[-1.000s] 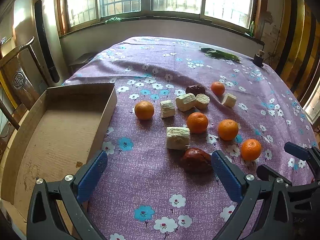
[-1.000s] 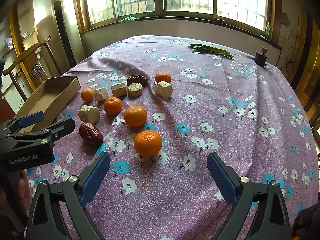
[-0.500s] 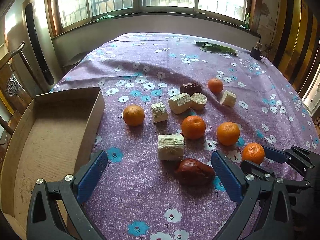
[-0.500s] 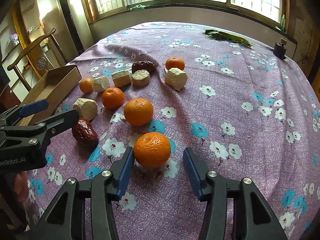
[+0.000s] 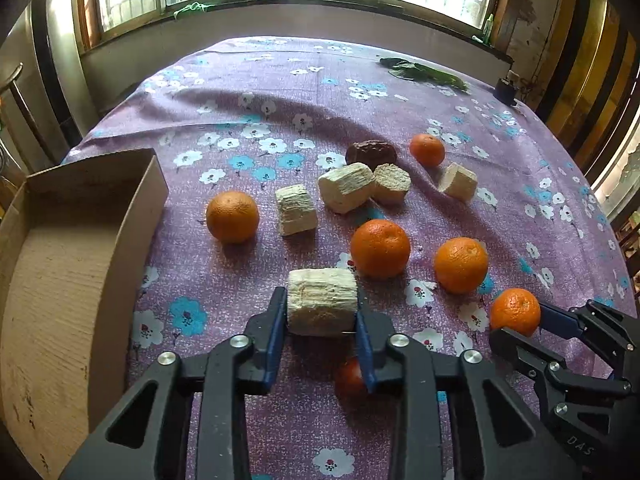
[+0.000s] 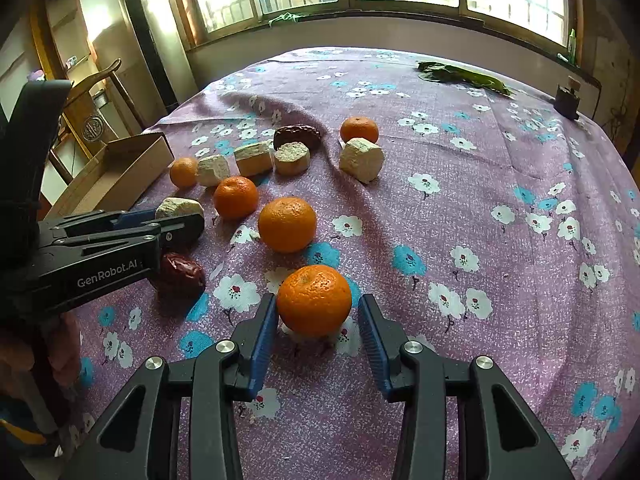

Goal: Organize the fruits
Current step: 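Grasp the white yam chunk with the left gripper while the right grasps a tangerine, then carry both items into the cardboard box and open both grippers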

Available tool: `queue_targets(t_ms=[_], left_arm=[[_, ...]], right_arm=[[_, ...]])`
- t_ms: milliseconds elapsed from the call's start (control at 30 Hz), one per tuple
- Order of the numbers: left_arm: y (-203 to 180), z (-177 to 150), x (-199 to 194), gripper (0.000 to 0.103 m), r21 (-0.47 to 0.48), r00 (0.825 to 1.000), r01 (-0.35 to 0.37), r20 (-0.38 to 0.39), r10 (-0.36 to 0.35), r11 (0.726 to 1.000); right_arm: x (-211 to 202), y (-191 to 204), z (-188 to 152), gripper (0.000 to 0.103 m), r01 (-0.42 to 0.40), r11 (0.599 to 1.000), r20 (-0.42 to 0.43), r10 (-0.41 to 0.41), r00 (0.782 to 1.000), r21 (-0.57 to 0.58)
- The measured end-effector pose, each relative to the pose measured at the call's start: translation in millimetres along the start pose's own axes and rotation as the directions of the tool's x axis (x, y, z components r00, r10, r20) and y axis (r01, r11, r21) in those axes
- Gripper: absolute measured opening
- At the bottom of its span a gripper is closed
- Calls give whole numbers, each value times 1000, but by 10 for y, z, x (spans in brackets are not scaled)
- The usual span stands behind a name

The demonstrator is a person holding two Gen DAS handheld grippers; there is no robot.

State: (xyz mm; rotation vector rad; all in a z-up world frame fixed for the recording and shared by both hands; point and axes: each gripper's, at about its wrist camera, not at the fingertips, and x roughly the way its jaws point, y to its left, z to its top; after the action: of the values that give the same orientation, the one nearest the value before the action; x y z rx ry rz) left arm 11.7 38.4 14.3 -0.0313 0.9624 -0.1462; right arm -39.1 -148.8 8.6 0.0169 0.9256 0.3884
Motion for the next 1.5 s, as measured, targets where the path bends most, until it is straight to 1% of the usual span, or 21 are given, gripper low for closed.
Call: queue_targets(t_ms=[67, 200, 400, 567, 700, 833, 1033, 1133, 1367, 1500], left_arm=[[-3, -14, -28, 29, 6, 1000, -23, 13, 23, 1000], [29, -49, -128, 29, 3, 1000, -19, 23, 19, 1000], [64, -82, -381, 29, 5, 998, -32, 55, 31, 999], [143, -88, -585, 29, 5, 996, -49, 80, 49, 999], [270, -81, -755, 29, -3, 991, -89, 104, 88, 996], [476, -72, -892, 29, -23, 984, -131, 121, 133, 991], [807, -59, -988, 29, -56, 976, -176, 122, 182, 983], [955, -41, -1011, 29, -62, 970, -201, 125, 207, 978], [1312, -4, -986, 29, -111, 965, -228, 105, 239, 967], [1511, 23, -873, 29, -137, 968, -232, 65, 242, 963]], right_arm=[[-7, 2, 2, 40, -2, 1000, -2, 2, 1000, 2], [-27, 23, -3, 39, 1, 1000, -5, -1, 1000, -2], [-160, 50, 9, 39, -6, 1000, 24, 6, 1000, 8], [-288, 206, 79, 39, -26, 999, 50, 27, 998, -21], [-335, 401, 158, 39, -65, 997, 66, 68, 995, -51], [-338, 655, 258, 39, -98, 990, 73, 105, 992, -97], [-274, 1042, 405, 40, -140, 976, 62, 152, 986, -169], [-213, 1206, 469, 40, -148, 970, 57, 162, 985, -195], [15, 1560, 612, 40, -204, 950, 15, 214, 977, -238], [182, 1808, 711, 40, -237, 934, -16, 242, 970, -268]])
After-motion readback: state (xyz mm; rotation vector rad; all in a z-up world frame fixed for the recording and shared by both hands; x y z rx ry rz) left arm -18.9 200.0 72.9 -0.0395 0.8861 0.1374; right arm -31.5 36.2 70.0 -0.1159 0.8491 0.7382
